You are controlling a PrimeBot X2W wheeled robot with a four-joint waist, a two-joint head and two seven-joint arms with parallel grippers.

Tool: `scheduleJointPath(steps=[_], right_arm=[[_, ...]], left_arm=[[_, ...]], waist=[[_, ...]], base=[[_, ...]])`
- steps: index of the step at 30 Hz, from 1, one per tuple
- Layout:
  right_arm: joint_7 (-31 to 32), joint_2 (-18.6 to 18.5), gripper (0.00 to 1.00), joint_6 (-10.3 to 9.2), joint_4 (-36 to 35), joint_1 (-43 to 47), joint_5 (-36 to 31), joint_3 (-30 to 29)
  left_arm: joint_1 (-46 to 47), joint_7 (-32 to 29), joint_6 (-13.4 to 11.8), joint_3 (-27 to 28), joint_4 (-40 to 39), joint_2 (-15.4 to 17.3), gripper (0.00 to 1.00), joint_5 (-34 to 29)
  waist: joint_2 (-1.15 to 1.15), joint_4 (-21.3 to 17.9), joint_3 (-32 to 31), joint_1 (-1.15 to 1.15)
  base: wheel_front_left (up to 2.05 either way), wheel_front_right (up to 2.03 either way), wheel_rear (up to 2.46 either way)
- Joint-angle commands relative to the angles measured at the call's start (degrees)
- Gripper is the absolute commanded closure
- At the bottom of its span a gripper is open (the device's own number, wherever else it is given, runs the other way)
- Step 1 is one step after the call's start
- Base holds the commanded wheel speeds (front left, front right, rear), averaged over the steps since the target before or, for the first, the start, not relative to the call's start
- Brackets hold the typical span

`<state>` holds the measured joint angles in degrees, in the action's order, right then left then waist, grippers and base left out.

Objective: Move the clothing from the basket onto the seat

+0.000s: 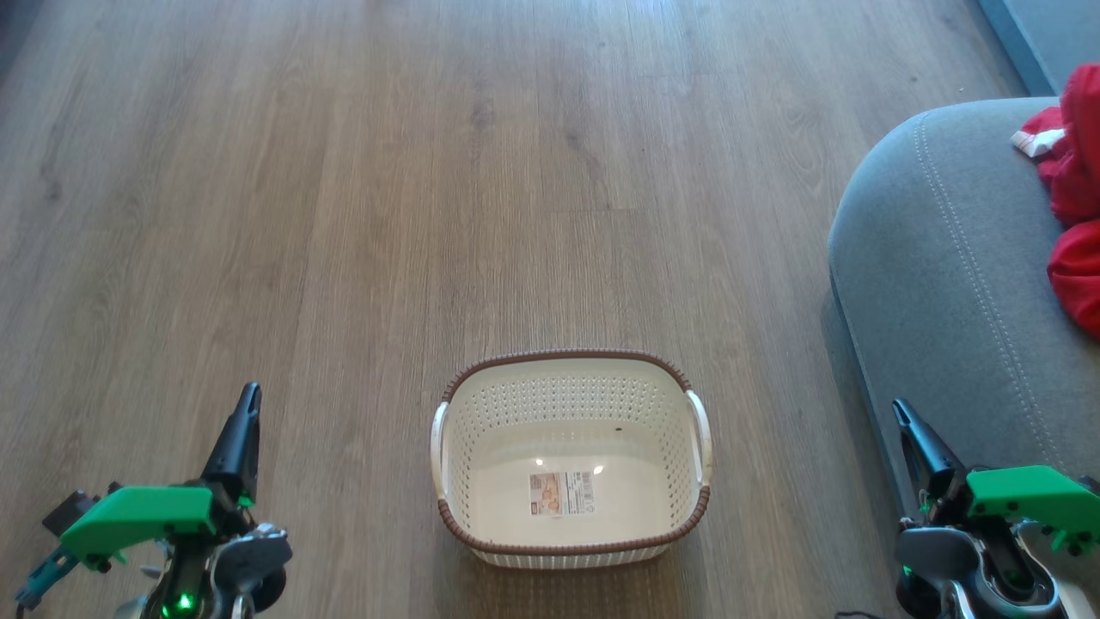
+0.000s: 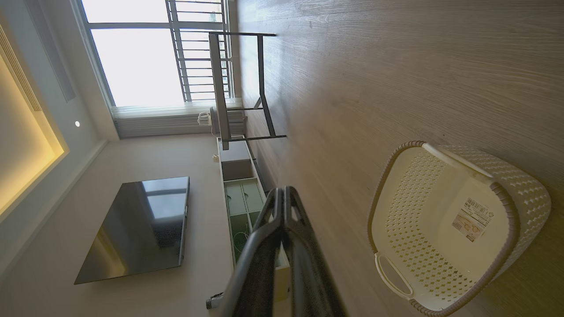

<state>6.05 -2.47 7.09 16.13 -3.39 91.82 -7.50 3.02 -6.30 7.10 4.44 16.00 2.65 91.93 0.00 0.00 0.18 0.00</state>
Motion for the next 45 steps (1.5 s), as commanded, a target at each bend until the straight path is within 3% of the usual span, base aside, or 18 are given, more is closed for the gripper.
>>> scheduleJointPath(steps=[1,45], right_arm=[[0.4,-0.4,1.0,0.4,-2.1,-2.8,0.3,1.0],[0.4,-0.4,1.0,0.4,-2.1,-2.8,0.3,1.0]], left_arm=[[3.2,-0.2,0.4,2.1,-1.9,0.2,1.0,0.2],[3.2,-0.2,0.4,2.1,-1.9,0.2,1.0,0.2]], waist=[[0.0,0.0,0.0,0.0],[0.0,0.0,0.0,0.0]], base=[[0.0,0.0,0.0],[0.0,0.0,0.0]])
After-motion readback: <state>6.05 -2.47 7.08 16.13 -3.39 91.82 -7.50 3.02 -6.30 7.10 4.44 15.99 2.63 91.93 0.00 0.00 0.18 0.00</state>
